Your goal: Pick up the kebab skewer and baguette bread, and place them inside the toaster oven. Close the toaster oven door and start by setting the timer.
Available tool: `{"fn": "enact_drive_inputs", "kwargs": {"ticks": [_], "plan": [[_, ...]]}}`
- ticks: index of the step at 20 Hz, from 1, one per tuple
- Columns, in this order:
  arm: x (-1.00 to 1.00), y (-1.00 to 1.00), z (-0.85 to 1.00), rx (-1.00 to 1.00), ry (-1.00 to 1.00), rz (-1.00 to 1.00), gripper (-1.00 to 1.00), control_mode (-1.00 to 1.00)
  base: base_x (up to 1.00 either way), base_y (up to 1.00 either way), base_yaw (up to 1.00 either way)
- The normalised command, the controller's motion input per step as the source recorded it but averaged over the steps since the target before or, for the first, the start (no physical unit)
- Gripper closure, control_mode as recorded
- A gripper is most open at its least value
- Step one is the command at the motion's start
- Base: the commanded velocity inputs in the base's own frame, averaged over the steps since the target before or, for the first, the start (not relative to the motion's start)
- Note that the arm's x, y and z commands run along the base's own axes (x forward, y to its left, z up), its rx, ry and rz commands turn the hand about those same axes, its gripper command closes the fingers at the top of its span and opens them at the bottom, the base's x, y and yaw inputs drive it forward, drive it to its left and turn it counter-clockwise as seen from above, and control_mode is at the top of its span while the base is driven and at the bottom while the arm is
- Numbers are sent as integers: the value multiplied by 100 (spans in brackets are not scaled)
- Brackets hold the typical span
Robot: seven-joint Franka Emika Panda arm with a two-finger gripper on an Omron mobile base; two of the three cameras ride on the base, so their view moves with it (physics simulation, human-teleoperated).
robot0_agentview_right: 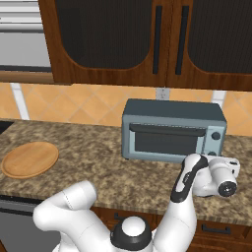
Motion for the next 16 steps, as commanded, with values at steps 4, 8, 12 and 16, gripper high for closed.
{"fn": "enact_drive_inputs", "kwargs": {"ticks": [4,8,12,16], "plan": [[-8,0,0,0,0,0,-100,-100,0,0,0],[0,0,0,0,0,0,100,-100,0,0,0],[0,0,0,0,0,0,100,-100,0,0,0],[0,0,0,0,0,0,100,-100,0,0,0]]}}
